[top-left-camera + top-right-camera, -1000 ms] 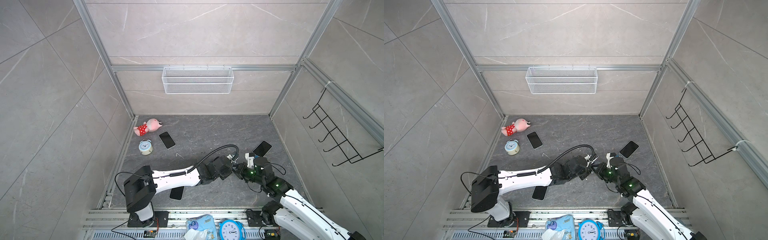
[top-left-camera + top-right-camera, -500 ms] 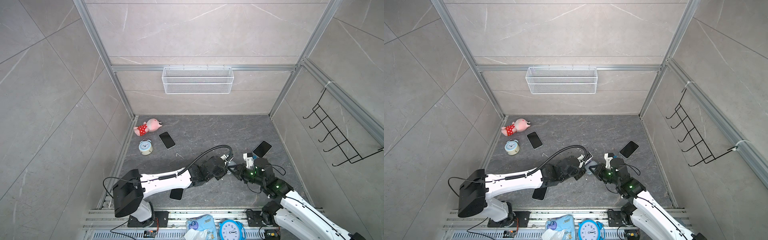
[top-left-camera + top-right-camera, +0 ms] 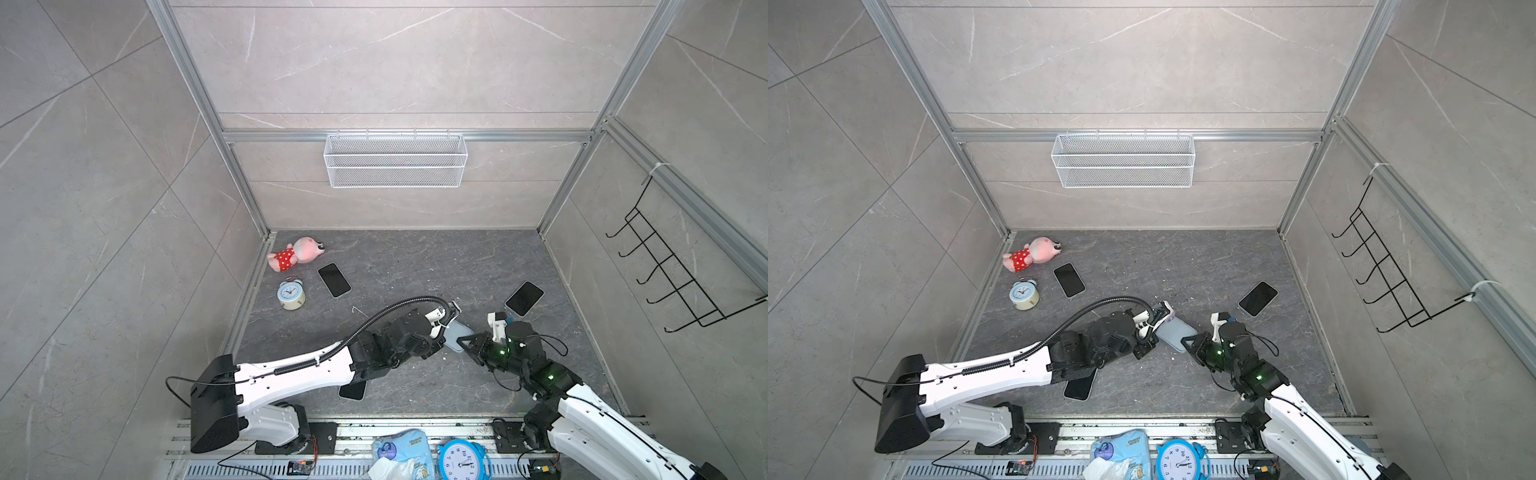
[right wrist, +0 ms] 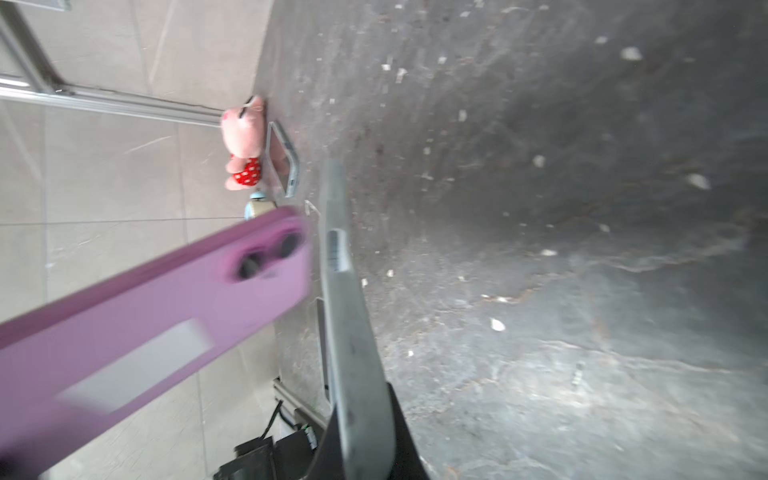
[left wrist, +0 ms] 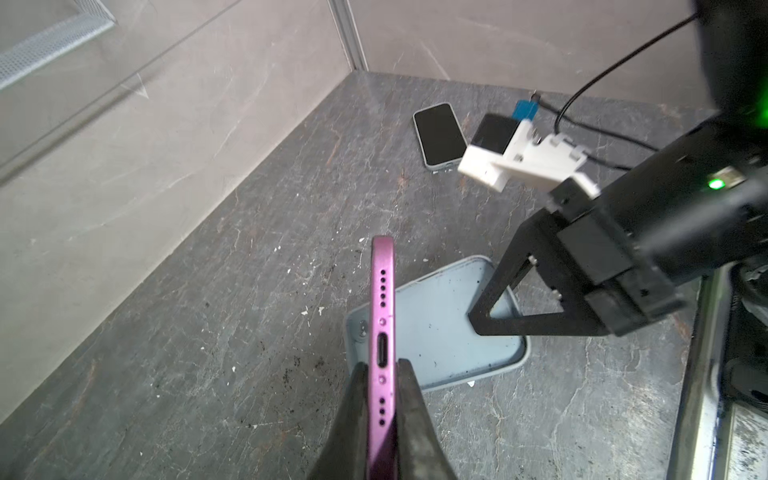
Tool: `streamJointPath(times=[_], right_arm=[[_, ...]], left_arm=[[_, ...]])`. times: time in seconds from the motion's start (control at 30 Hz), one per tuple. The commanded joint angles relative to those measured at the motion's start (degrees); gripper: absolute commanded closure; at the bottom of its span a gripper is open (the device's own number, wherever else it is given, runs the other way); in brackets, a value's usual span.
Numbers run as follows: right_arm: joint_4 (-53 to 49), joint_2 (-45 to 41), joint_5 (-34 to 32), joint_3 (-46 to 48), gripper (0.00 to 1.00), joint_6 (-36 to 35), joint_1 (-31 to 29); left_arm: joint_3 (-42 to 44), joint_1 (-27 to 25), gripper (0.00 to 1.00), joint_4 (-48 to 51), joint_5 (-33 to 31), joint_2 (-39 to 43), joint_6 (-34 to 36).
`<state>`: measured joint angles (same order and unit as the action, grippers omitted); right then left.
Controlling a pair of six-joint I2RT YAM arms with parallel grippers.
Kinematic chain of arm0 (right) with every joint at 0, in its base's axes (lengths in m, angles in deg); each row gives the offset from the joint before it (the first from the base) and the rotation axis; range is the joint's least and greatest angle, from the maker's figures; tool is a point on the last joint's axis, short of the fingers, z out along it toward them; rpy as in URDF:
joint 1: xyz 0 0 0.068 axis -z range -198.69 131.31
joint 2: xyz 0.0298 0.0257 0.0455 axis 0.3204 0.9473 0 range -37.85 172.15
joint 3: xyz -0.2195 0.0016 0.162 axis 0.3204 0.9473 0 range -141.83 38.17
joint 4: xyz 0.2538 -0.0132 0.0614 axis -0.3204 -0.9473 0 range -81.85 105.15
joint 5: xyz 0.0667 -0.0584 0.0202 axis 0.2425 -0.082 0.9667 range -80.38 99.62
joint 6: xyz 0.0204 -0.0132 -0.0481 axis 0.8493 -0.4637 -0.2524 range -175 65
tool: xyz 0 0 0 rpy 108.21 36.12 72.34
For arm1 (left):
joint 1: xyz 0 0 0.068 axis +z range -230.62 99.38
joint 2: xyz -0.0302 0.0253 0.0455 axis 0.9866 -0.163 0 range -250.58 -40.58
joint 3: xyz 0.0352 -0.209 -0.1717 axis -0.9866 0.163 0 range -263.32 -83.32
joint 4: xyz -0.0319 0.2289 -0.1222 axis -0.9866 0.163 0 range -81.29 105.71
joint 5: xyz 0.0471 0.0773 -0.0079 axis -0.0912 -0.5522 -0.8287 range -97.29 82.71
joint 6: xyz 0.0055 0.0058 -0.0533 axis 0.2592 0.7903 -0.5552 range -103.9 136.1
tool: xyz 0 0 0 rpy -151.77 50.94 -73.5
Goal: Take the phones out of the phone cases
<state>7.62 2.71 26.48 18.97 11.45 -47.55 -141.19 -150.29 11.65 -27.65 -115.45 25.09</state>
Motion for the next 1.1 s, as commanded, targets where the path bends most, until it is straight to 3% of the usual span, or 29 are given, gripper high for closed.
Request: streamJointPath(times=[0.0,0.23,0.47,0.8,0.93,1.07], right_arm=[[-0.12,-0.25,-3.07,1.04,1.0,1.26,-0.05],[-4.77,-3.22,-7.27,0.72,1.0,1.99,2.73],[-6.77,-7.19,-7.52,2.07,1.0,6.13,10.51],[-2.8,-3.47,-9.31,3.21,1.0,10.54,11.77],[1.06,-1.31,-8.78,5.53,1.0,13.55,11.87],[2.5,-0.74,-9.21,7.19,1.0,15.06,11.92]], left_arm=[[0.17,-0.32,1.0,-4.69,0.4,3.25,4.41],[4.67,-0.42,1.0,-6.94,-2.66,2.12,11.73],[12.85,-0.7,1.0,-20.11,-4.1,-1.61,23.29],[16.52,-1.12,1.0,-33.62,-1.86,-13.87,40.05],[18.19,-1.26,1.0,-36.86,2.31,-16.37,45.04],[19.01,-1.52,1.0,-39.85,1.21,-18.76,47.18]])
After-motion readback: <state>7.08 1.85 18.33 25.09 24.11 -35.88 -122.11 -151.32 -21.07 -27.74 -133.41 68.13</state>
